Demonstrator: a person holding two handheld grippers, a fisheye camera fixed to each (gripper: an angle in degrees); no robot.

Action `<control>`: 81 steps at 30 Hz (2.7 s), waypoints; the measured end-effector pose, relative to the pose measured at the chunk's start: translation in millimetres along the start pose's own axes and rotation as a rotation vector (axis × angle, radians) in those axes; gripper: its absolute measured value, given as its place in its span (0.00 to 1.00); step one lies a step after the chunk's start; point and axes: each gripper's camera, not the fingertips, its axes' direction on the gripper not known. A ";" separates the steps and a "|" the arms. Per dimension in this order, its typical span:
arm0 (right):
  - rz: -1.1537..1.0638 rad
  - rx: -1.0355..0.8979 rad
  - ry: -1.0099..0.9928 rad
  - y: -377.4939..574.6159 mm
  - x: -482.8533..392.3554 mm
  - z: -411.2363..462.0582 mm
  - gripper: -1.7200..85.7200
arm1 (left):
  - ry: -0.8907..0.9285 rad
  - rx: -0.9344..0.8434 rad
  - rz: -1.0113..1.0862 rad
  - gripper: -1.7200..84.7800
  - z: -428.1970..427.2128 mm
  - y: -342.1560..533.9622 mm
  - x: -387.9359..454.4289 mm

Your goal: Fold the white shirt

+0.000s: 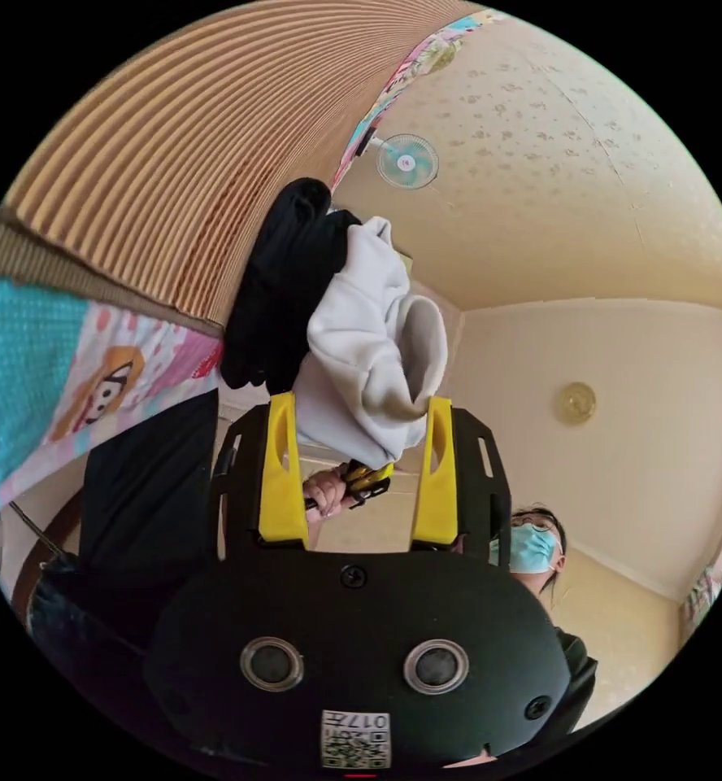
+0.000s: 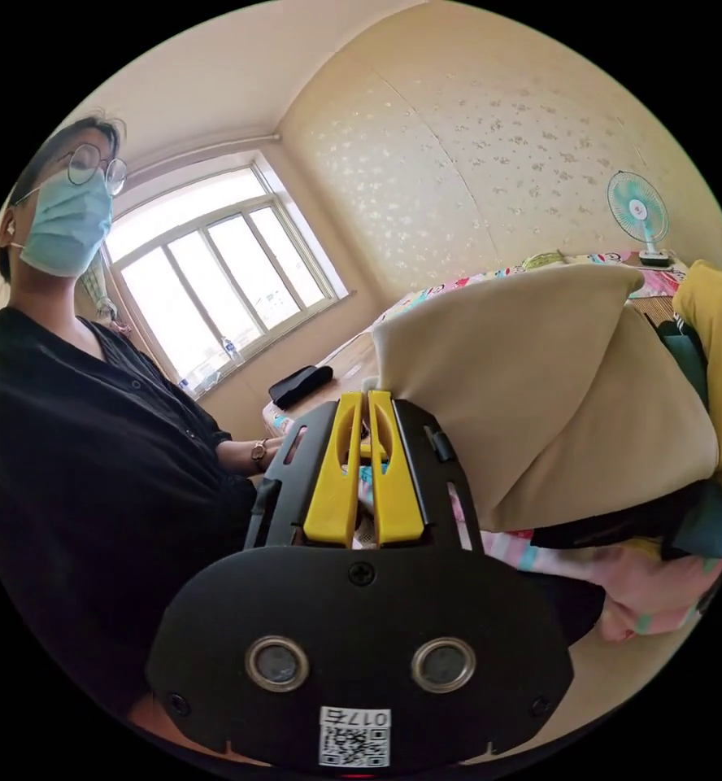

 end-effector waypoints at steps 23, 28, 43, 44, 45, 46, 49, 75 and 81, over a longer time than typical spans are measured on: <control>-0.127 0.086 -0.381 -32.3 31.8 -77.0 0.04 | 0.359 -0.064 0.174 0.06 -43.5 -31.0 47.5; -0.347 -0.055 -0.473 -81.7 -39.3 -19.5 0.04 | 0.446 -0.237 0.493 0.06 -53.4 -21.5 113.2; -0.224 -0.214 -0.604 -93.6 -17.8 86.2 0.05 | 0.586 -0.860 1.263 0.06 -49.2 153.0 293.6; -0.191 -0.192 -0.552 -95.9 -2.5 79.2 0.05 | 0.628 -0.885 1.245 0.06 -40.9 164.5 283.9; -0.170 -0.170 -0.504 -98.7 10.7 73.9 0.06 | 0.669 -0.920 1.219 0.06 -28.6 175.4 272.0; -0.161 -0.157 -0.479 -100.1 16.9 72.0 0.06 | 0.683 -0.941 1.200 0.06 -20.8 180.3 265.2; -0.087 -0.089 -0.321 -104.5 46.5 77.0 0.10 | 0.660 -1.052 1.101 0.06 27.0 203.6 229.0; 0.002 0.334 -0.482 -152.3 80.5 49.0 0.05 | 0.089 -0.648 1.343 0.06 18.7 265.5 254.2; -0.237 0.390 -0.394 -177.9 7.9 -1.4 0.04 | -0.431 -0.411 1.099 0.06 3.9 258.4 272.2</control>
